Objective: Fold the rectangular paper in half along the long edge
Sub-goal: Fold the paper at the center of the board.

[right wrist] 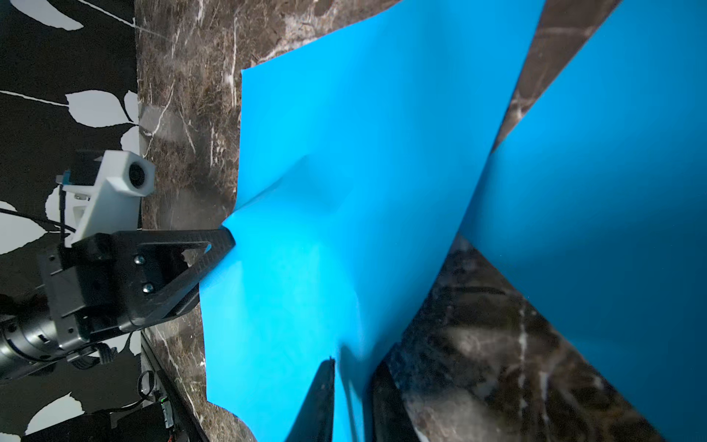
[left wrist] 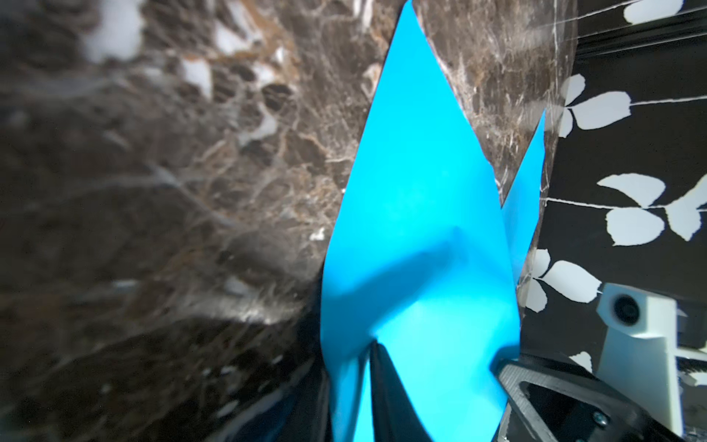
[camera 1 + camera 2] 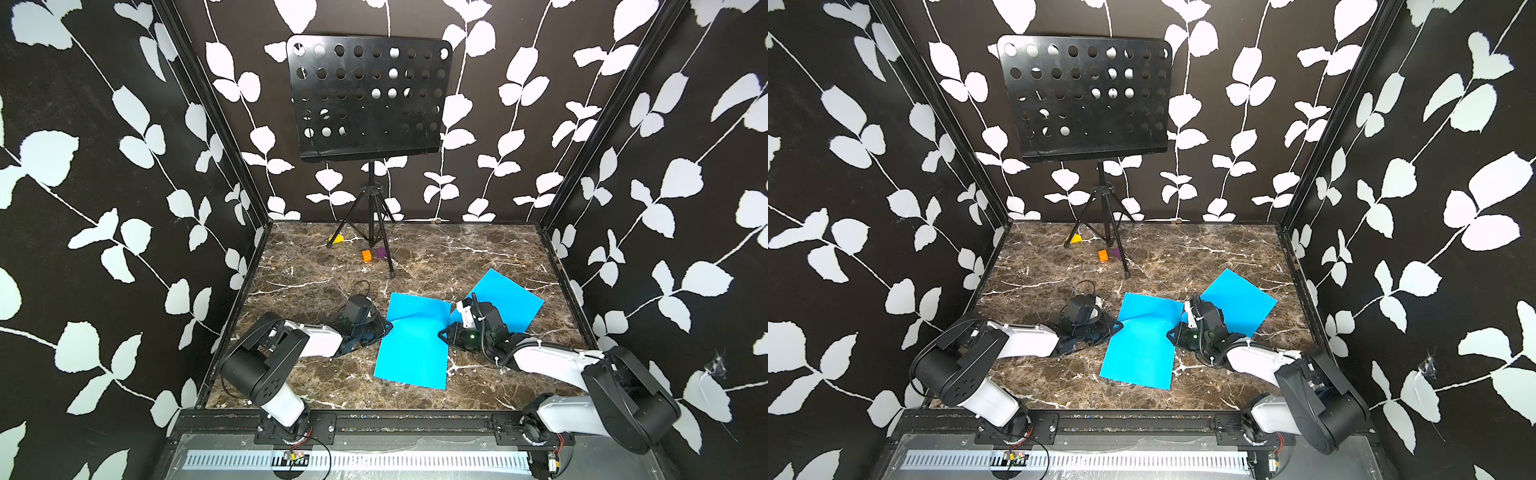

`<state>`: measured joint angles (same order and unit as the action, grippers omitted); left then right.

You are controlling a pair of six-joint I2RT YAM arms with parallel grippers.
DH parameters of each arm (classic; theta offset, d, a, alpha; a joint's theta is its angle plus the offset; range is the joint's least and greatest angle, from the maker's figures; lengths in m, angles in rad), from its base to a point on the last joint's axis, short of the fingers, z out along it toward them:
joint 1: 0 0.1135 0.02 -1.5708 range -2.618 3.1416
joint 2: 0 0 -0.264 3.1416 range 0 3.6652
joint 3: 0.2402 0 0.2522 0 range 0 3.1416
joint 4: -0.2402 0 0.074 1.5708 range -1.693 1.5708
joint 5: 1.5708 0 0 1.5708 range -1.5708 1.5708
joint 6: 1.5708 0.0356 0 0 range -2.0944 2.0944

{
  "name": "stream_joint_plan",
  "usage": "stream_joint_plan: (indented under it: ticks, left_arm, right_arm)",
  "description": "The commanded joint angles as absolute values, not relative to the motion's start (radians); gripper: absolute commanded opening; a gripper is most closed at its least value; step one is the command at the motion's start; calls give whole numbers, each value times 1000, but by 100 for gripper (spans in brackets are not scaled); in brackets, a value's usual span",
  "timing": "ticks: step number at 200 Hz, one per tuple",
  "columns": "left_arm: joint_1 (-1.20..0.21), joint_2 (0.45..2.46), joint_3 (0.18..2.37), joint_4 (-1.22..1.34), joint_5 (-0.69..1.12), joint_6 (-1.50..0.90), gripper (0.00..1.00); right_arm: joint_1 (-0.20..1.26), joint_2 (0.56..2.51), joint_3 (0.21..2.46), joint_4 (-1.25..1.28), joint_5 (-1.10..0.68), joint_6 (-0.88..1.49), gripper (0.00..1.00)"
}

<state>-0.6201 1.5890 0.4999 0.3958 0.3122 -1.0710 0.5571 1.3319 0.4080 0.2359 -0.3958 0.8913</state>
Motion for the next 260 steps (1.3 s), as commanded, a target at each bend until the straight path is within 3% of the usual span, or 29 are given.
stream_joint_plan:
  ticks: [1,27,65,85,96,122,193,210,260]
  left_arm:
    - [-618,1614,460,286,294,-1048,19]
    - [-620,1617,466,250,279,-1031,15]
    - [-620,1626,486,183,256,-999,15]
    - [-622,1620,493,152,238,-986,17]
    - [-623,1615,499,134,232,-979,22]
    - [-624,1587,501,118,213,-971,45]
    - [-624,1374,539,-142,25,-892,87]
    - [-629,1339,564,-148,45,-870,83]
    - [-727,1406,681,-126,140,-854,32]
  right_arm:
    - [560,1346,428,240,-389,901,23]
    - [560,1342,423,262,-397,929,23]
    - [561,1343,445,221,-412,976,9]
    - [566,1368,504,139,-445,971,9]
    - [568,1388,558,18,-435,945,7]
    - [568,1434,608,-126,-388,917,0]
    - [568,1463,624,-122,-385,887,0]
    - [568,1470,620,-106,-394,894,1]
    - [568,1461,615,-83,-374,900,6]
